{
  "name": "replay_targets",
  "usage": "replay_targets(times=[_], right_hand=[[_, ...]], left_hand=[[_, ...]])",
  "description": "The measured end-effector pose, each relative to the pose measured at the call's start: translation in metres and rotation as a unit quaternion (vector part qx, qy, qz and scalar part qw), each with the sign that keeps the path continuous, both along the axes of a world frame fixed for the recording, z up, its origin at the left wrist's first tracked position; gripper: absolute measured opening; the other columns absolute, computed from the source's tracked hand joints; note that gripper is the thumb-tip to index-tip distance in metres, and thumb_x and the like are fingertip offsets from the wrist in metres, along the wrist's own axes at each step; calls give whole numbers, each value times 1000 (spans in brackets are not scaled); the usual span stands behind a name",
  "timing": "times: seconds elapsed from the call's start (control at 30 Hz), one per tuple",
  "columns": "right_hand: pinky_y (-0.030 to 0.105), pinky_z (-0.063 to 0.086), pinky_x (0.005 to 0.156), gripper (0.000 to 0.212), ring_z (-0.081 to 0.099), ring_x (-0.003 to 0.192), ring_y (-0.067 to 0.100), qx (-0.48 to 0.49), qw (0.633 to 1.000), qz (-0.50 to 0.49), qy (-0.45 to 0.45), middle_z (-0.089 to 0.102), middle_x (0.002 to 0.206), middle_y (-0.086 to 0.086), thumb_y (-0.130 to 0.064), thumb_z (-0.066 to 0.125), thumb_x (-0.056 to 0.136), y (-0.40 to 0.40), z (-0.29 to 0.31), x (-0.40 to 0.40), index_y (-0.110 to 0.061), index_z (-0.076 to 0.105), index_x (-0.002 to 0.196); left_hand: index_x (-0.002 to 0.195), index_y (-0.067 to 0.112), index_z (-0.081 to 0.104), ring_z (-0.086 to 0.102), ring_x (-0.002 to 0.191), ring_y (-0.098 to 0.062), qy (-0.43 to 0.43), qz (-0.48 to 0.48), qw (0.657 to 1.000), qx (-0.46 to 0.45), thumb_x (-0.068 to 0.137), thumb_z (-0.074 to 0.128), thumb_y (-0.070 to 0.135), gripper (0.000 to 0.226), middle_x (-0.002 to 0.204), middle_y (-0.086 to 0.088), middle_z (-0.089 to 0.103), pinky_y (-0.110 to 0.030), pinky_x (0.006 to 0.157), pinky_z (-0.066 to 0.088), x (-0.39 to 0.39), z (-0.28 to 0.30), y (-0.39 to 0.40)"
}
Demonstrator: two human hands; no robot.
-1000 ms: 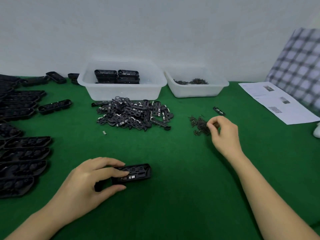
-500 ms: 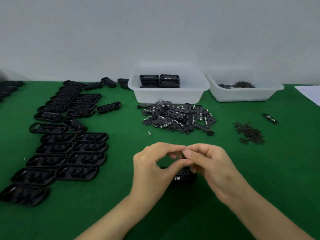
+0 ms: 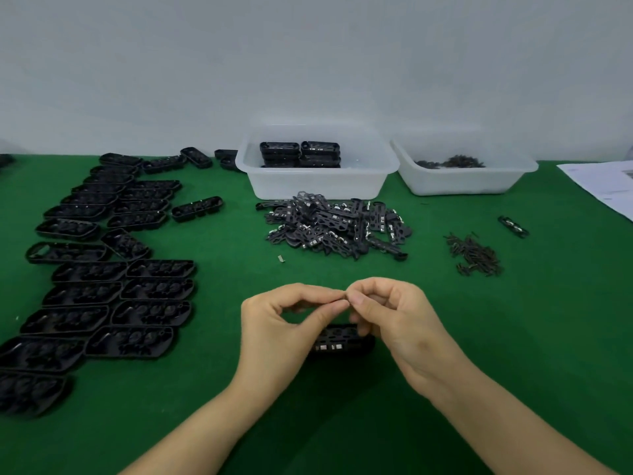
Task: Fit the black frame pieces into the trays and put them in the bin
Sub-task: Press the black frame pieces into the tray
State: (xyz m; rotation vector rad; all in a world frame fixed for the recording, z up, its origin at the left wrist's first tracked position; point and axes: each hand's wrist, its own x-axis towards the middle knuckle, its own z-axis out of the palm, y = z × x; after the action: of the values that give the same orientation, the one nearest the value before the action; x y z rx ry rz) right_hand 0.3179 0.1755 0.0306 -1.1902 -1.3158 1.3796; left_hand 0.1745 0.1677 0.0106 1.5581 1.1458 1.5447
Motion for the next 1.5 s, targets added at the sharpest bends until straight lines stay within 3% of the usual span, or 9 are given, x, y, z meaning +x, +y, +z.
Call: replay_targets(times=[0.13, 0.27, 0.37, 0.5, 0.63, 0.77, 0.93, 1.1, 1.5], right_hand=[[13, 45, 58, 14, 57, 61, -1, 132, 974, -98, -159, 66, 66, -8, -6, 57, 86, 23, 0, 30, -14, 61, 75], [31, 41, 72, 6, 55, 78, 18, 255, 793, -198, -517, 64, 82, 2, -12, 58, 86, 58, -13, 93, -11, 63, 81], [34, 36, 72, 8, 55, 84, 27, 247, 722, -181, -620, 65, 88, 8, -13, 61, 84, 67, -32, 121, -7, 67, 84], [37, 38, 80, 18, 54, 91, 28, 236, 747, -221, -581, 62, 93, 8, -21, 69, 79, 70, -34, 127, -8, 67, 92], [34, 44, 70, 6, 54, 74, 22, 320, 798, -291, -420, 55, 78, -1, -14, 64, 81, 52, -14, 114, -8, 64, 79], [22, 40, 76, 32, 48, 83, 5, 325, 853, -52, -404, 55, 90, -9, -45, 58, 81, 16, -16, 78, -18, 61, 96], [18, 23, 86, 66, 27, 97, -6, 266, 831, 99, -479, 42, 113, -15, -65, 56, 72, 1, -37, 53, -27, 46, 125], [21, 25, 83, 52, 34, 95, 0, 279, 834, 82, -469, 46, 106, -11, -54, 61, 75, 1, -41, 43, -25, 53, 118], [27, 31, 81, 42, 40, 91, 4, 275, 836, 73, -470, 49, 101, -8, -48, 63, 77, -2, -42, 39, -21, 58, 109]], left_hand=[[69, 26, 75, 67, 72, -8, -30, -2, 999, -25, 63, 74, 24, 6, 75, 7, 73, -16, 67, 51, -4, -1, 2], [74, 31, 75, 66, 72, -7, -44, -25, 998, -48, 62, 72, 27, 13, 80, 5, 73, -13, 68, 50, -5, -1, 5], [74, 30, 75, 70, 73, -8, -48, -29, 996, -74, 59, 73, 27, 15, 77, 6, 74, -12, 68, 51, -4, -3, 6], [73, 25, 72, 70, 72, -8, 11, -23, 996, -90, 59, 74, 29, 14, 76, 7, 73, -16, 69, 53, -5, -7, 6], [71, 23, 70, 70, 73, -9, 71, -24, 995, -70, 65, 72, 30, 10, 77, 9, 73, -25, 75, 55, -4, -9, 4], [71, 20, 70, 66, 69, 1, 179, -24, 983, -9, 72, 77, 9, 14, 77, 10, 71, -14, 70, 52, 0, -12, 2], [70, 21, 73, 62, 73, 1, 294, -25, 955, 43, 69, 80, 12, 11, 75, 15, 67, -15, 74, 48, -1, -13, 2], [70, 31, 72, 59, 78, -5, 335, -11, 942, 33, 71, 74, 30, 2, 77, 23, 61, -42, 77, 46, 0, -16, 1], [73, 35, 74, 54, 79, -10, 416, 7, 906, 73, 71, 70, 41, 8, 80, 18, 62, -34, 73, 30, -1, -16, 2]])
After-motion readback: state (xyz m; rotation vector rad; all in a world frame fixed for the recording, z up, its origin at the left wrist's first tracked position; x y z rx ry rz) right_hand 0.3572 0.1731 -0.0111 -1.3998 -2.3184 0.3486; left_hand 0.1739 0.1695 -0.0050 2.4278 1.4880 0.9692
